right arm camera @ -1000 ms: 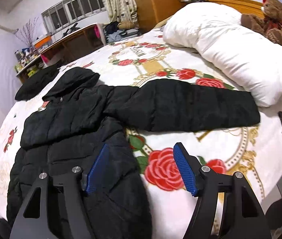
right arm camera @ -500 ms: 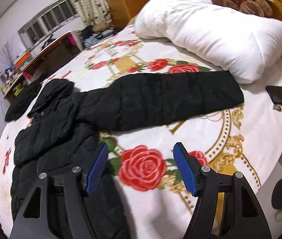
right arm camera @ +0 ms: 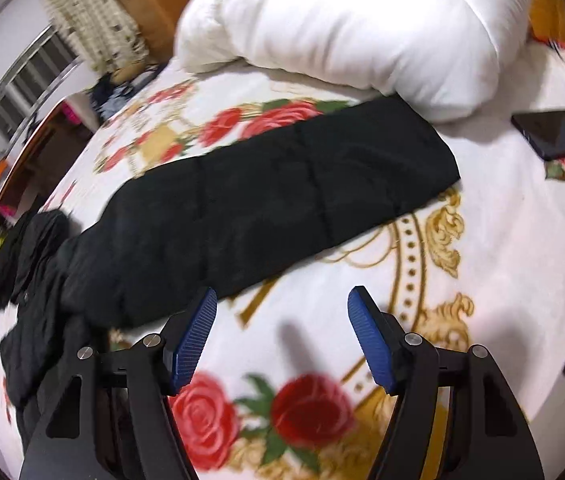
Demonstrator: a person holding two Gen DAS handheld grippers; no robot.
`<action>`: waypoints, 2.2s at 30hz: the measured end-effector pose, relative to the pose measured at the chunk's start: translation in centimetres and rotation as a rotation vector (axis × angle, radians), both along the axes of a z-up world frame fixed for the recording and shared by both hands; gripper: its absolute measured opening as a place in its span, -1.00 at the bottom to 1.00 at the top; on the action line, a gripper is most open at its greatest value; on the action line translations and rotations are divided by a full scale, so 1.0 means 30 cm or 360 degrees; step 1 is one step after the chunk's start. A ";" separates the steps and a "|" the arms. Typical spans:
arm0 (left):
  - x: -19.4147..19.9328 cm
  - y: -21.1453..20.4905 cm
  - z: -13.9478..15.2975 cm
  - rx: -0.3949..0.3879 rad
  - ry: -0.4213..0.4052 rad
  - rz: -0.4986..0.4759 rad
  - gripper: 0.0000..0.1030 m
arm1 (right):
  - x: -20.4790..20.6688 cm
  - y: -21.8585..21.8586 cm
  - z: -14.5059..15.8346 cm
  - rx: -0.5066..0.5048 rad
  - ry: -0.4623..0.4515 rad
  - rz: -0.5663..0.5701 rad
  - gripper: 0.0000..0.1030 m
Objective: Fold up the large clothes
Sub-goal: 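Move the right gripper to the other sleeve cuff and close on it, then lift the sleeve with the right gripper and fold it across the jacket body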
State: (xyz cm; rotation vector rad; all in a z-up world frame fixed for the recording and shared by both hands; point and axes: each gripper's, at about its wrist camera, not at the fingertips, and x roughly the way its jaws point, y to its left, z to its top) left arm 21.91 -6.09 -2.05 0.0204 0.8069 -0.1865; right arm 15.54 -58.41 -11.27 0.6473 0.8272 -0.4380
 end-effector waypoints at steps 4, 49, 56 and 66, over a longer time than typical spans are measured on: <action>0.073 -0.082 -0.033 0.0025 0.0019 -0.0065 0.12 | 0.026 -0.083 -0.051 0.0077 -0.0007 -0.0102 0.33; 0.050 0.042 0.045 -0.0055 0.0056 0.0114 0.12 | 0.084 0.064 0.694 -0.0342 -0.0585 -0.0030 -0.83; 0.012 0.151 0.087 -0.0091 0.0032 0.0179 0.12 | 0.197 0.314 0.797 -0.0348 -0.0665 0.0245 -0.83; -0.006 0.288 0.084 -0.0111 0.0035 0.0281 0.12 | 0.372 0.761 0.730 -0.0333 -0.0621 0.0701 -0.83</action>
